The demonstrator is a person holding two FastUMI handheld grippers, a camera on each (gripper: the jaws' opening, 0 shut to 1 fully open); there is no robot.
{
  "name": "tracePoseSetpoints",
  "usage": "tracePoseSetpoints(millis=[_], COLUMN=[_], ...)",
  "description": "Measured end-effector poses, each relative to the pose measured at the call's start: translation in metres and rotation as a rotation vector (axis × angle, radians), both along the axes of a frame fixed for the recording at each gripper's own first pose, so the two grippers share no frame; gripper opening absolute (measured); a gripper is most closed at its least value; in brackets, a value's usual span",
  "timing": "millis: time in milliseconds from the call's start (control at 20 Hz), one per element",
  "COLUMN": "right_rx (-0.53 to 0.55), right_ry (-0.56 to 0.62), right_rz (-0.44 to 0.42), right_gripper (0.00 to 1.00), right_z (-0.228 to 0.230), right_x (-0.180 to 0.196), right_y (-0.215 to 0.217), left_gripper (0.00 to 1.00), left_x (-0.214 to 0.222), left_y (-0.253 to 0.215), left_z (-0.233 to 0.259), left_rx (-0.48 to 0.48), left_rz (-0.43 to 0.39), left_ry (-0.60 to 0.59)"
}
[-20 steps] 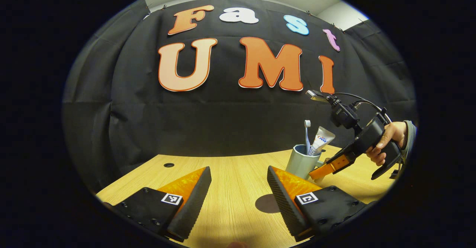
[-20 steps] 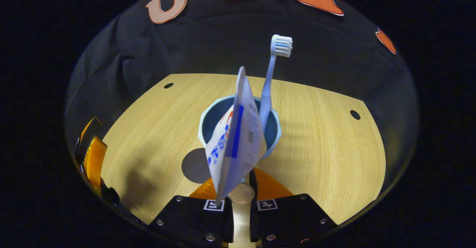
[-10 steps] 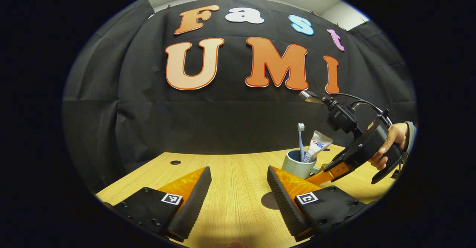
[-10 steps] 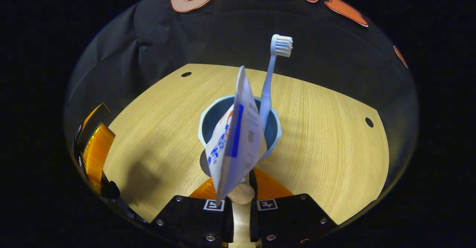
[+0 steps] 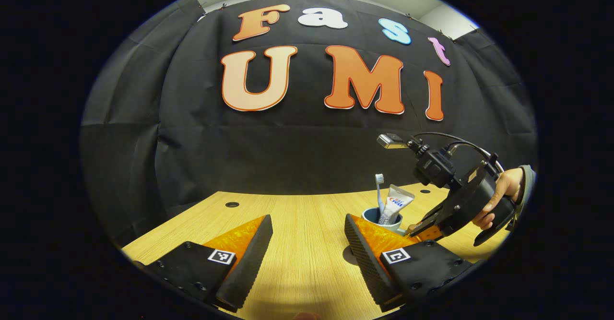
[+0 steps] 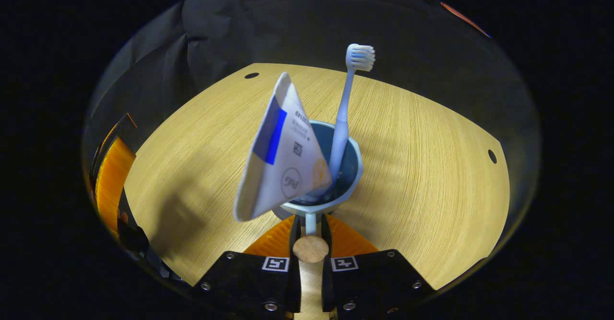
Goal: Put the toothbrush and toothpaste on the desktop into the cup, then pick up the cup and place it on the coaster on the desktop.
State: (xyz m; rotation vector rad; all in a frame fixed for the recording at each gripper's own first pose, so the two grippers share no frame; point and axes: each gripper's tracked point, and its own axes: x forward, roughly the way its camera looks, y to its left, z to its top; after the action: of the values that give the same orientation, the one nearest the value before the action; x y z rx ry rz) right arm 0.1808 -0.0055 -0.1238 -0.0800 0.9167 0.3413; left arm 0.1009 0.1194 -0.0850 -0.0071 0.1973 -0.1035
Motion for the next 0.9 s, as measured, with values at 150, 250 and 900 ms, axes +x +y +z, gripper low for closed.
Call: tracePoseSetpoints(millis=[150, 250, 900], right_rx=[-0.002, 0.006, 0.2], right_ry=[-0.007, -0.001, -0.206], right_rz=[0.009, 0.004, 0.057], right_gripper=[0.17, 0.18, 0.69], right_z=[-0.013, -0.013, 0.024], right_x=[0.002, 0.001, -0.005], right_y=[0.004, 0.007, -0.005], left_gripper=[0.95, 0.95, 0.95], left_x=[-0.001, -0.002, 0.008], left_y=[0.003, 0.001, -0.026], left_z=[-0.002, -0.002, 0.012], left_rx=[-0.004, -0.009, -0.046], left_rz=[0.008, 0.006, -0.014], left_ry=[0.006, 0.009, 0.0])
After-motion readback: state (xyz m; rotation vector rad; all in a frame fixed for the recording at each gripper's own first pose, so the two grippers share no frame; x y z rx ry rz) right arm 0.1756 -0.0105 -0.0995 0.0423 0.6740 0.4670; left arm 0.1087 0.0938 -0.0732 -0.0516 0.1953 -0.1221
